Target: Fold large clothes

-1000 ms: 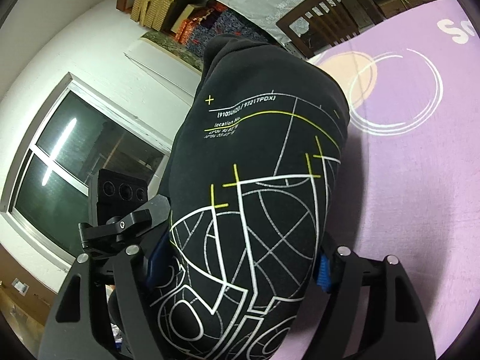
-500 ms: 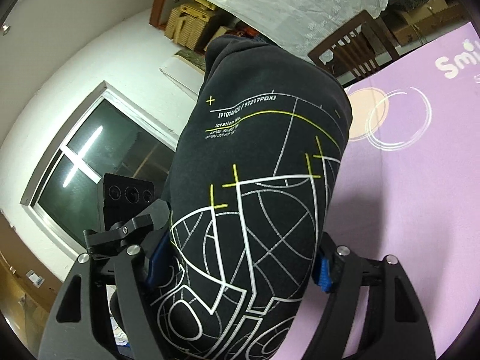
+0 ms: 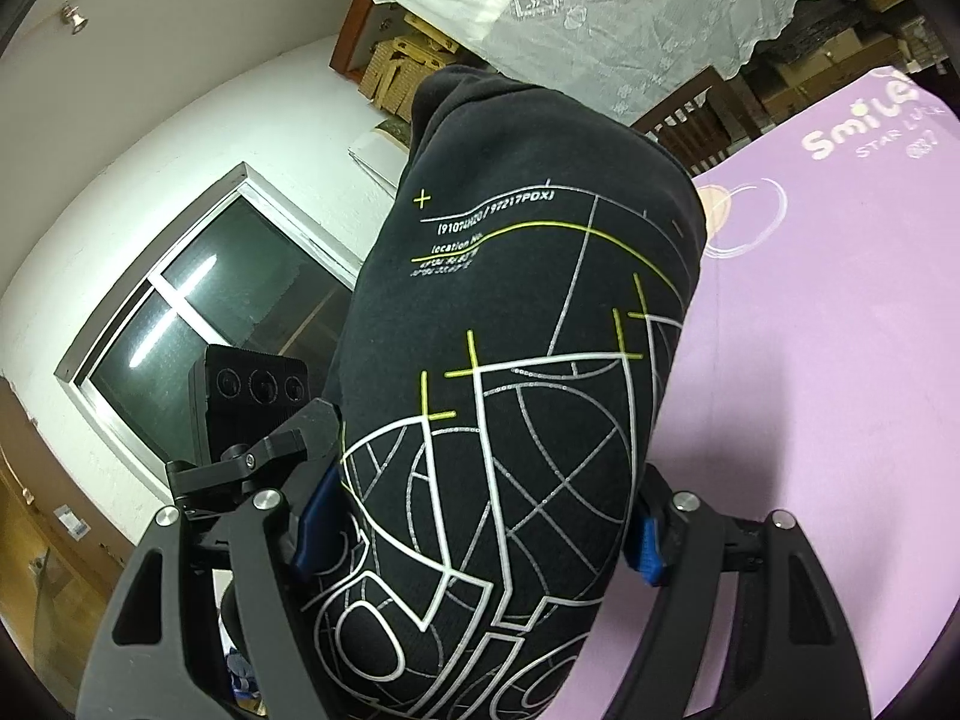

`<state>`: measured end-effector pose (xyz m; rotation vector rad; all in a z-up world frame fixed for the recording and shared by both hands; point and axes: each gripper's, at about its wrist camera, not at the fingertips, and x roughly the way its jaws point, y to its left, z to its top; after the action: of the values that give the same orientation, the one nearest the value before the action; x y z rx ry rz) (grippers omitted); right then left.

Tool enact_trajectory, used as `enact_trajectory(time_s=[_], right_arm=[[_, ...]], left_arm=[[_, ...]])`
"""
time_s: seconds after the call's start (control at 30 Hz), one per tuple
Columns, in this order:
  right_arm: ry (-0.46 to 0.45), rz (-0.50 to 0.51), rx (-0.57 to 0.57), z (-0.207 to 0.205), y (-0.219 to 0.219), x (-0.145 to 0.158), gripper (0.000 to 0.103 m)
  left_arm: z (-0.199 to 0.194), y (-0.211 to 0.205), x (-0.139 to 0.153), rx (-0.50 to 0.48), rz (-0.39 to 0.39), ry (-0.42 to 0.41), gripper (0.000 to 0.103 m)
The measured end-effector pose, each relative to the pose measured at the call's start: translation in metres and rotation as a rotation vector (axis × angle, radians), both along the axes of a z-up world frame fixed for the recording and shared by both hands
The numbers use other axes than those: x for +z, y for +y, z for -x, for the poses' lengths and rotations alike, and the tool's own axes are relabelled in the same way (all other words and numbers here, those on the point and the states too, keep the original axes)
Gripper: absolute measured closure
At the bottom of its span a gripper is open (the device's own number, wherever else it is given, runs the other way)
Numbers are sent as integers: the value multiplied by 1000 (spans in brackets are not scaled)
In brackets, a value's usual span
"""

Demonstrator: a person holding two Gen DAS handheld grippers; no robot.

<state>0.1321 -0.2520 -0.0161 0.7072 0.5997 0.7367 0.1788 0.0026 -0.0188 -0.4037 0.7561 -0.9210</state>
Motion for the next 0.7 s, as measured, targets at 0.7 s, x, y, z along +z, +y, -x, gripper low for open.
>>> enact_trajectory(time_s=[0.7], right_arm=[[149, 41, 45, 20, 33, -74, 31]], left_arm=[[-3, 51, -105, 91, 20, 192, 3]])
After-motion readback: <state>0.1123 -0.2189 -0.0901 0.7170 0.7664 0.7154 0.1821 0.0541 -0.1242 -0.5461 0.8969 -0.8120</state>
